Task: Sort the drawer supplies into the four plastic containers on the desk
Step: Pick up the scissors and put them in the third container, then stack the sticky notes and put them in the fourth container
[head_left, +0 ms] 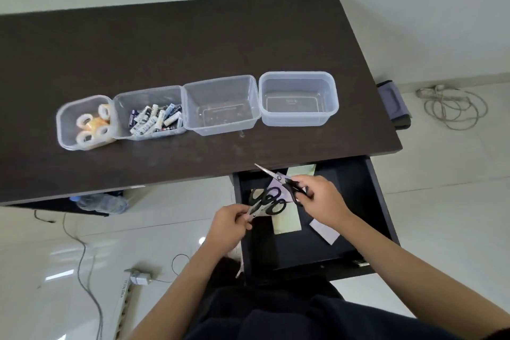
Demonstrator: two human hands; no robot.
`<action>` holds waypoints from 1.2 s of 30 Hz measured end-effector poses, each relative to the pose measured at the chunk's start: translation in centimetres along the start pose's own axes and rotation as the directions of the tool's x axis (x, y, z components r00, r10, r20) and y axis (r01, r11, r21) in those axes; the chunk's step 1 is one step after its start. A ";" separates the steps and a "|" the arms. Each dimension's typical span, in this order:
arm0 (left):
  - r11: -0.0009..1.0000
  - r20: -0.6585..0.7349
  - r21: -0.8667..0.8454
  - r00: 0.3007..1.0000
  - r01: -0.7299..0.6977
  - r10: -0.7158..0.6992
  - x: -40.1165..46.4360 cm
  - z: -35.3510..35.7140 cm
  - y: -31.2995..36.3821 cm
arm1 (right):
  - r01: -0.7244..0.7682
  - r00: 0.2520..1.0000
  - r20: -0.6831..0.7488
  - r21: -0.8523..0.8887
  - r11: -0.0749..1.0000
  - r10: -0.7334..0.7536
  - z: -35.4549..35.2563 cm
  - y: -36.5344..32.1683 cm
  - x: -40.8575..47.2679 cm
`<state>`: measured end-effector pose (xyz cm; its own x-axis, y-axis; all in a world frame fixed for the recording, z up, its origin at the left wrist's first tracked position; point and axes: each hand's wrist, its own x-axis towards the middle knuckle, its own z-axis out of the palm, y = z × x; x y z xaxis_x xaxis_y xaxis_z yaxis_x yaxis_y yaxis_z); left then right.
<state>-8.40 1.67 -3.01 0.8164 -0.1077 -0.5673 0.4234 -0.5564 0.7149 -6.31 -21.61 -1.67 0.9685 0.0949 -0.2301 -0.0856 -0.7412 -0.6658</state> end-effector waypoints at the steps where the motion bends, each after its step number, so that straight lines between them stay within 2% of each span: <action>1: 0.999 -0.032 -0.029 0.999 -0.019 0.018 0.0 -1.9 0.3 | 0.015 0.999 -0.036 0.010 1.000 -0.014 0.1 -1.4 0.6; 4: 0.992 -0.118 -0.061 0.988 -0.108 0.100 0.3 -7.7 1.8 | 0.088 0.980 -0.181 0.036 0.995 -0.080 -0.1 -5.6 2.6; 9: 0.961 -0.239 -0.137 0.950 -0.239 0.202 3.6 -15.9 6.0 | 0.202 0.890 -0.426 0.048 0.978 -0.163 -0.6 -11.4 6.4; 12: 0.953 -0.230 -0.022 0.929 -0.304 0.291 6.8 -18.7 9.1 | 0.194 0.856 -0.495 0.034 0.980 -0.152 -0.7 -13.2 7.9; 15: 0.927 -0.131 0.196 0.928 -0.320 0.348 10.5 -19.7 11.4 | 0.148 0.830 -0.547 0.029 0.989 -0.108 -0.6 -13.9 8.7; 18: 0.871 -0.051 0.387 0.936 -0.302 0.348 13.2 -19.0 12.4 | 0.071 0.841 -0.540 0.044 0.997 -0.036 -0.5 -14.0 9.0; 22: 0.875 0.052 0.384 0.953 -0.294 0.298 14.2 -17.5 13.0 | -0.011 0.854 -0.519 0.040 0.999 0.030 -0.3 -13.8 9.3; 26: 0.815 0.097 0.449 0.927 -0.365 0.361 14.1 -17.6 12.3 | -0.035 0.864 -0.502 0.014 0.999 0.037 -0.4 -14.0 10.0; 28: 0.800 0.081 0.432 0.902 -0.415 0.424 14.0 -18.2 11.2 | -0.035 0.865 -0.502 -0.004 0.999 0.028 -0.4 -14.3 10.6; 31: 0.696 -0.030 0.595 0.855 -0.401 0.518 13.7 -19.3 9.3 | -0.048 0.880 -0.473 -0.027 0.998 0.030 -0.2 -14.9 11.9; 33: 0.679 -0.059 0.643 0.860 -0.355 0.506 13.4 -19.9 8.4 | -0.061 0.913 -0.408 -0.061 0.996 0.030 -0.1 -15.3 13.3; 36: 0.716 -0.049 0.622 0.897 -0.317 0.439 13.6 -20.2 7.5 | -0.089 0.958 -0.284 -0.180 0.980 0.035 0.2 -15.8 15.5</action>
<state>13.80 12.67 2.94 0.9374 -0.3008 -0.1754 -0.1995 -0.8770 0.4372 10.05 -8.27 5.17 0.9914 -0.1236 -0.0423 -0.1280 -0.8539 -0.5044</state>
